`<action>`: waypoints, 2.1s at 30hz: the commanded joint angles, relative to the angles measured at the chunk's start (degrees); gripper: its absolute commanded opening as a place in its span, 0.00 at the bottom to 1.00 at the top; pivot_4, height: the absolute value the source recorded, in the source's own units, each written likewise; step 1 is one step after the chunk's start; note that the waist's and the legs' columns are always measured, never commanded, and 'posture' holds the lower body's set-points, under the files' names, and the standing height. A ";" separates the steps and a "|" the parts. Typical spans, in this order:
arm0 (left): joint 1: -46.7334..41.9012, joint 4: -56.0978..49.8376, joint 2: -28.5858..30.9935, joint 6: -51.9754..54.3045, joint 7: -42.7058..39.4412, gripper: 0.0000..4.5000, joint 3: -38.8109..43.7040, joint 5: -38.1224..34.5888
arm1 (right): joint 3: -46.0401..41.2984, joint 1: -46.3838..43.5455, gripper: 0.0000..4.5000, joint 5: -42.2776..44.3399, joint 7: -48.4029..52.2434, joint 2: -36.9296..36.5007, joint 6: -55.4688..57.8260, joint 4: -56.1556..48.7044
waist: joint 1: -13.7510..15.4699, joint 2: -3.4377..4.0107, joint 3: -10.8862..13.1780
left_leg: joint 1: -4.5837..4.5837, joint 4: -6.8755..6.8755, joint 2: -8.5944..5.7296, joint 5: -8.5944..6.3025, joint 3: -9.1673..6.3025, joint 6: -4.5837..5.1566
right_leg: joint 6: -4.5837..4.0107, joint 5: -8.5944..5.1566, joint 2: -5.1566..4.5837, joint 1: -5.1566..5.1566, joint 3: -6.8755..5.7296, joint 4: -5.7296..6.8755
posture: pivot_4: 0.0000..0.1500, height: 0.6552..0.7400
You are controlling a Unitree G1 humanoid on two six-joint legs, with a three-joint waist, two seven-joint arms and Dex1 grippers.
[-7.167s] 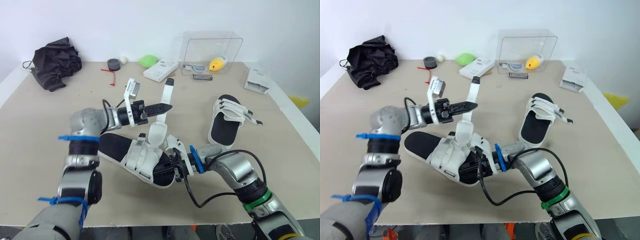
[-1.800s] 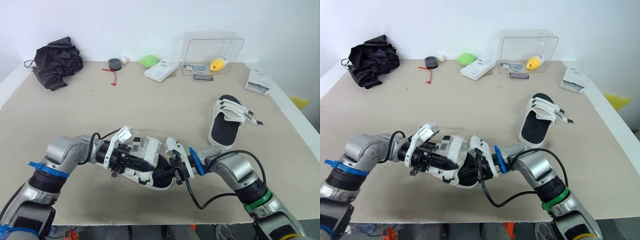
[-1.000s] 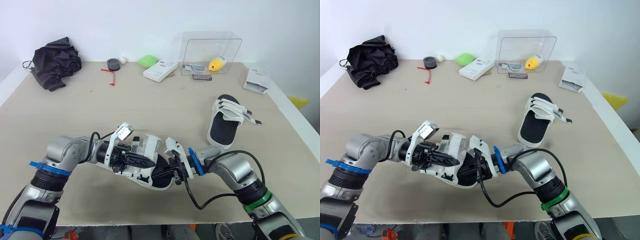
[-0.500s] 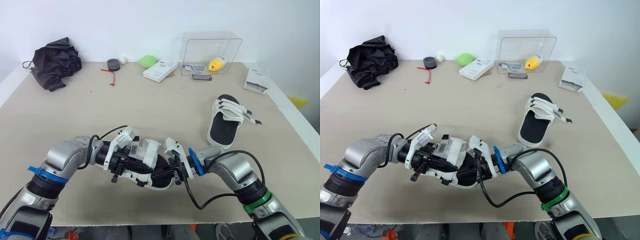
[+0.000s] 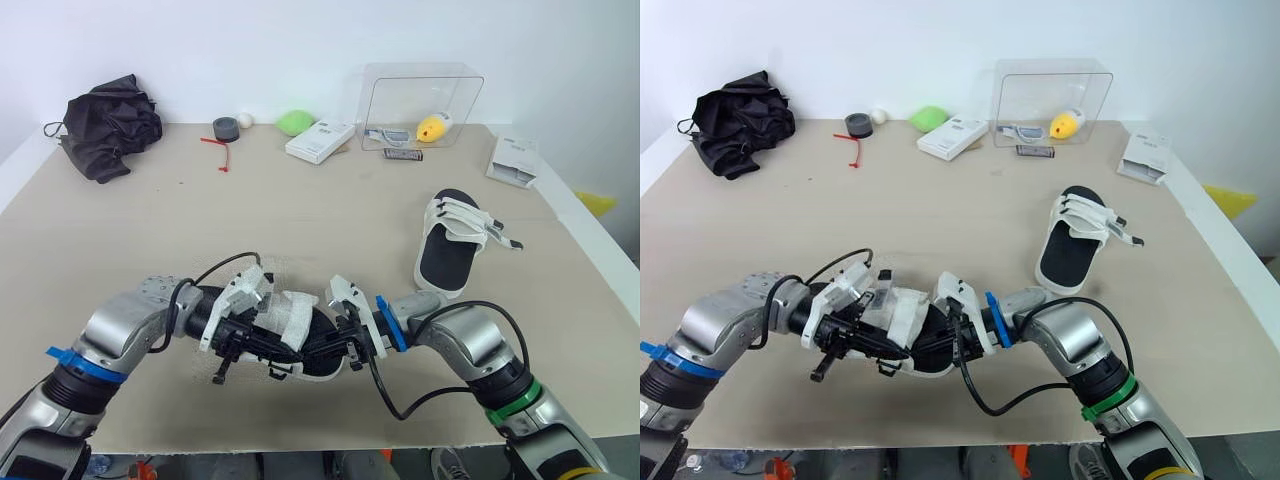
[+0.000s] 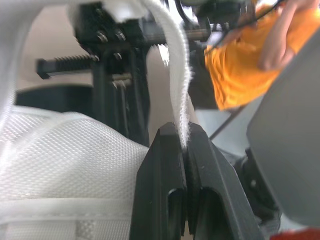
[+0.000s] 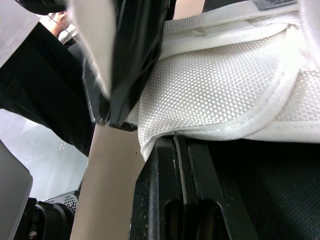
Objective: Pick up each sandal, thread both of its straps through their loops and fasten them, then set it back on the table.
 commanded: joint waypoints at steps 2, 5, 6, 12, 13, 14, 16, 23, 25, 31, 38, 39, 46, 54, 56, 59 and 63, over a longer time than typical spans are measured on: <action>3.13 -1.04 2.85 -8.04 -3.66 0.01 -3.56 6.06 | 1.50 0.45 0.00 -0.73 -0.16 -0.39 0.59 0.39 | 0.02 0.01 -0.01 | 0.02 0.00 0.00 0.00 -0.01 0.00 | -0.01 -0.01 0.00 0.01 -0.02 0.00 | 1.00 1.00; 3.14 0.20 1.24 -10.40 -2.40 0.13 -2.72 6.51 | 1.57 0.40 0.00 -0.72 -0.08 -0.43 0.53 0.44 | 0.02 0.07 -0.05 | 0.08 0.00 0.03 0.00 -0.02 0.00 | 0.06 -0.05 0.03 0.03 -0.04 0.00 | 1.00 1.00; 2.99 0.60 0.72 -10.57 -2.08 0.16 -2.44 6.29 | 1.58 0.40 0.00 -0.70 -0.08 -0.44 0.50 0.45 | 0.10 0.13 -0.09 | 0.08 0.00 0.03 0.00 -0.02 0.00 | 0.09 -0.07 0.04 0.03 -0.04 0.00 | 1.00 1.00; 0.90 2.54 -3.34 -8.13 1.44 0.78 1.19 3.70 | 1.72 0.32 0.00 -0.86 -0.01 -0.35 0.36 0.71 | 0.16 0.19 -0.13 | 0.10 0.14 -0.02 0.03 -0.01 0.04 | 0.25 -0.04 0.01 0.16 0.00 0.00 | 1.00 1.00; 0.34 2.72 -3.67 -6.90 1.84 0.87 1.98 2.99 | 1.71 0.33 0.00 -0.86 -0.02 -0.33 0.38 0.71 | 0.16 0.19 -0.13 | 0.08 0.16 -0.02 0.03 -0.02 0.04 | 0.26 -0.03 0.01 0.17 0.01 0.00 | 1.00 1.00; -0.02 2.82 -3.86 -6.06 2.06 0.87 2.50 2.53 | 1.71 0.33 0.00 -0.85 -0.03 -0.33 0.40 0.71 | 0.16 0.19 -0.13 | 0.09 0.18 -0.02 0.03 -0.02 0.05 | 0.27 -0.02 0.02 0.17 0.01 0.00 | 1.00 1.00; -1.05 2.42 -3.18 -3.64 1.26 0.87 4.04 0.31 | 1.66 0.37 0.00 -0.80 -0.07 -0.35 0.49 0.62 | 0.15 0.19 -0.13 | 0.08 0.18 -0.02 0.05 -0.04 0.07 | 0.27 -0.01 0.03 0.17 0.00 0.00 | 1.00 1.00; -3.96 0.92 4.08 1.80 -3.24 0.87 7.82 -3.92 | 1.64 0.47 0.00 -0.75 -0.05 -0.52 0.44 0.64 | 0.07 0.17 -0.10 | -0.03 0.07 0.00 0.05 -0.05 0.07 | 0.24 -0.04 0.08 0.02 0.02 0.00 | 1.00 1.00; -5.15 2.19 3.41 1.36 -1.92 0.87 9.63 -4.30 | 1.64 0.43 0.00 -0.77 0.07 -0.51 0.38 0.71 | 0.15 0.17 -0.10 | -0.06 0.07 0.00 0.04 -0.05 0.07 | 0.21 -0.05 0.07 0.01 0.01 0.00 | 1.00 1.00; -12.04 7.25 -1.76 13.82 7.07 0.87 21.36 -18.00 | 1.83 0.14 0.00 -0.99 0.49 -0.25 0.11 1.14 | -0.06 0.04 -0.03 | -0.11 0.14 0.02 0.05 -0.10 0.07 | 0.23 -0.04 0.07 0.01 -0.07 0.00 | 1.00 1.00; 1.28 -2.62 12.14 10.36 -6.95 0.87 20.57 -16.63 | 1.77 0.29 0.00 -0.89 0.78 -0.30 0.05 1.26 | -0.27 0.03 -0.03 | -0.09 -0.08 0.01 0.01 -0.04 0.05 | -0.10 -0.02 0.05 -0.12 0.08 0.00 | 1.00 1.00; 3.84 -3.53 13.58 9.08 -7.83 0.87 20.71 -15.70 | 1.75 0.31 0.00 -0.87 0.84 -0.26 0.04 1.30 | -0.19 0.04 -0.03 | -0.09 -0.08 0.03 -0.01 -0.05 0.02 | -0.14 -0.03 0.04 -0.14 0.10 0.00 | 1.00 1.00; 18.11 -12.15 13.89 4.63 -3.43 0.87 23.00 -14.15 | 1.87 0.07 0.00 -1.00 1.33 -0.32 -0.17 1.52 | -0.06 0.04 -0.02 | -0.02 -0.06 0.10 0.01 0.01 0.01 | 0.05 -0.15 0.05 -0.09 0.04 0.00 | 1.00 1.00; 30.71 -10.65 7.38 -12.78 3.69 0.87 21.46 -0.90 | 1.82 0.31 0.00 -0.69 1.40 -0.23 0.04 1.44 | 0.15 0.04 -0.03 | -0.02 -0.07 0.11 0.01 0.02 0.01 | -0.14 -0.06 0.04 -0.08 0.08 0.00 | 1.00 1.00; 31.45 -9.51 5.08 -14.57 5.61 0.87 21.48 -0.06 | 1.78 0.32 0.00 -0.64 1.40 -0.25 0.14 1.34 | 0.16 0.06 -0.03 | -0.02 -0.07 0.11 0.01 0.01 0.01 | -0.13 -0.06 0.05 -0.08 0.07 0.00 | 1.00 1.00; 31.73 -8.65 2.29 -16.30 7.84 0.87 21.29 0.55 | 1.74 0.37 0.00 -0.60 1.37 -0.29 0.20 1.22 | 0.13 0.05 -0.03 | -0.02 -0.07 0.10 0.01 0.04 0.01 | -0.12 -0.06 0.04 -0.08 0.07 0.00 | 1.00 1.00; 31.64 -9.69 -0.47 -16.72 10.09 0.87 19.45 0.41 | 1.59 0.51 0.00 -0.44 1.22 -0.23 0.47 1.06 | 0.12 0.05 -0.04 | -0.03 -0.07 0.10 0.00 0.04 0.01 | -0.14 -0.05 0.04 -0.09 0.10 0.00 | 1.00 1.00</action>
